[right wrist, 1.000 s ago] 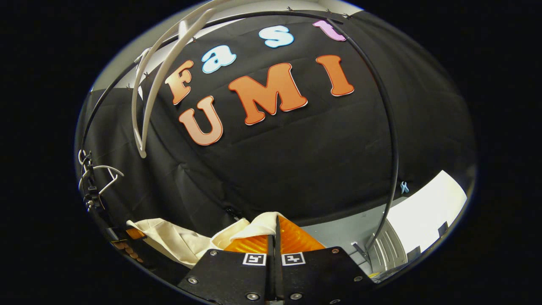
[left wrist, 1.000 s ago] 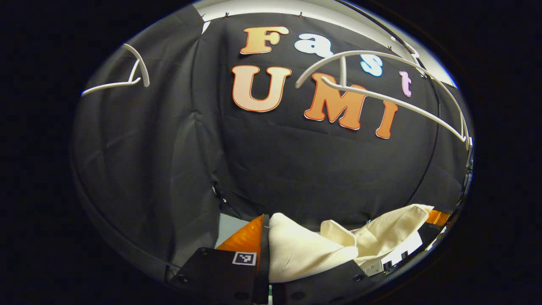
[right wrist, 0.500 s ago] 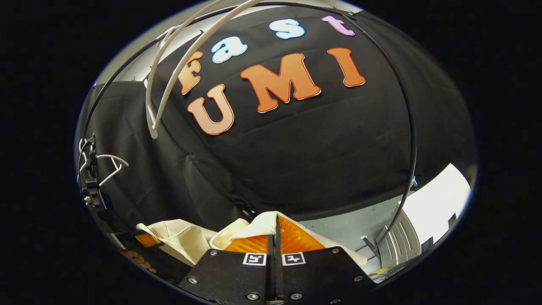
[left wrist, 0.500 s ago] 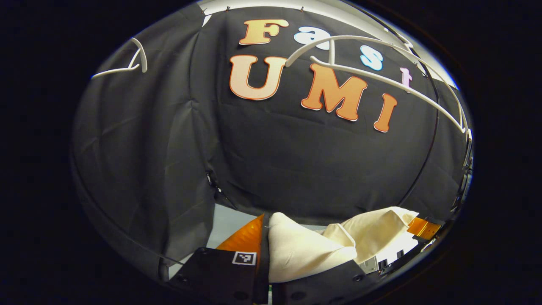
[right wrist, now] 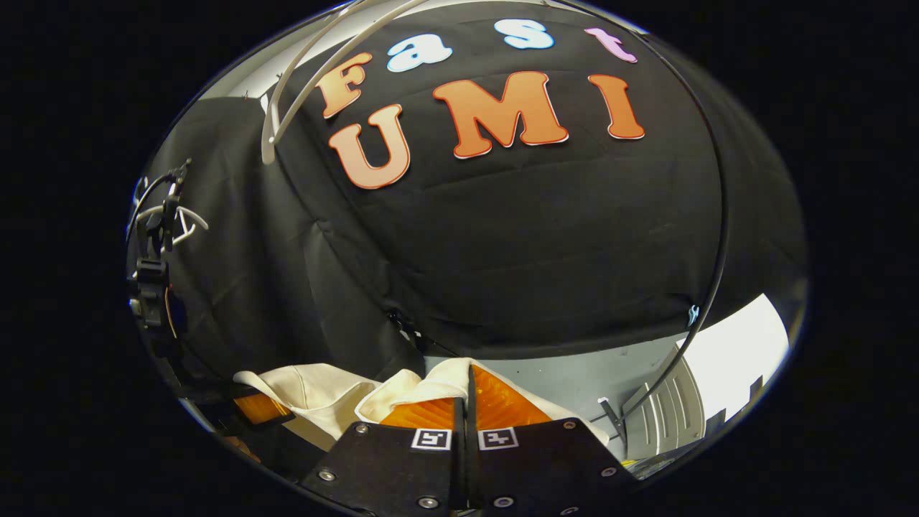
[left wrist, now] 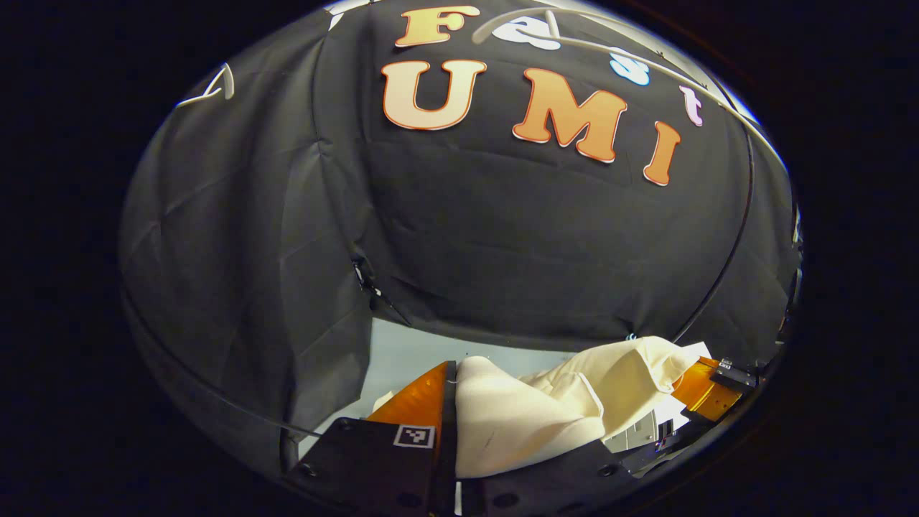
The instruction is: Grasp the clothes on the hanger with both hands and then place them into the laundry hamper below.
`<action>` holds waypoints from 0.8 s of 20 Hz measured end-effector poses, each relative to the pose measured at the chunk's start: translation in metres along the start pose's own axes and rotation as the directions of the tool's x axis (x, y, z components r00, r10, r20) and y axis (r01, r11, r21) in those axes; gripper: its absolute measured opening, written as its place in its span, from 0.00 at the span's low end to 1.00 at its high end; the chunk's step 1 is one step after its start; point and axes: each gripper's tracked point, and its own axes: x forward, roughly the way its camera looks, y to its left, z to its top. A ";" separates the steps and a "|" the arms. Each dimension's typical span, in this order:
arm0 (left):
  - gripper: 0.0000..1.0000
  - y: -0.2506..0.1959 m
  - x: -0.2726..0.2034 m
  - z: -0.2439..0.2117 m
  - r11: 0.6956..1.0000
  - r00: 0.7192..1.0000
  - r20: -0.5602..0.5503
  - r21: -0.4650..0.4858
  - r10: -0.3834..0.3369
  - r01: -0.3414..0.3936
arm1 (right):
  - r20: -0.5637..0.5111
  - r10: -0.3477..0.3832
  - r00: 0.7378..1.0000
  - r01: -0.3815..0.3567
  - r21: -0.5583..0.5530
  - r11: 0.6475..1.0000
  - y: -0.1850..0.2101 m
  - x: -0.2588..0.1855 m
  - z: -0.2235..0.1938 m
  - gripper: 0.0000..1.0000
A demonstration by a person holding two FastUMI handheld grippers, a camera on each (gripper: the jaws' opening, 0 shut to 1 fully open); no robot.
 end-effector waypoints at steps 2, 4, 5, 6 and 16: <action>0.12 0.000 0.004 -0.012 1.000 0.999 -0.036 0.002 -0.009 0.009 | -0.023 -0.014 1.000 0.013 -0.042 0.999 0.002 0.011 -0.007 0.00; 0.12 0.001 0.008 -0.023 1.000 0.997 -0.077 0.010 -0.013 0.014 | -0.043 -0.029 0.999 0.025 -0.085 0.996 0.003 0.021 -0.016 0.02; 0.12 0.001 0.012 -0.031 1.000 0.995 -0.095 0.016 -0.006 0.008 | -0.051 -0.033 0.998 0.027 -0.103 0.994 0.004 0.021 -0.021 0.04; 0.12 0.003 0.015 -0.035 1.000 0.994 -0.110 0.022 0.004 -0.001 | -0.058 -0.036 0.998 0.030 -0.113 0.993 0.003 0.023 -0.025 0.04; 0.51 0.018 0.013 -0.061 1.000 0.982 -0.189 0.022 0.023 -0.020 | -0.171 -0.078 0.982 0.058 -0.122 0.991 -0.004 0.034 -0.065 0.16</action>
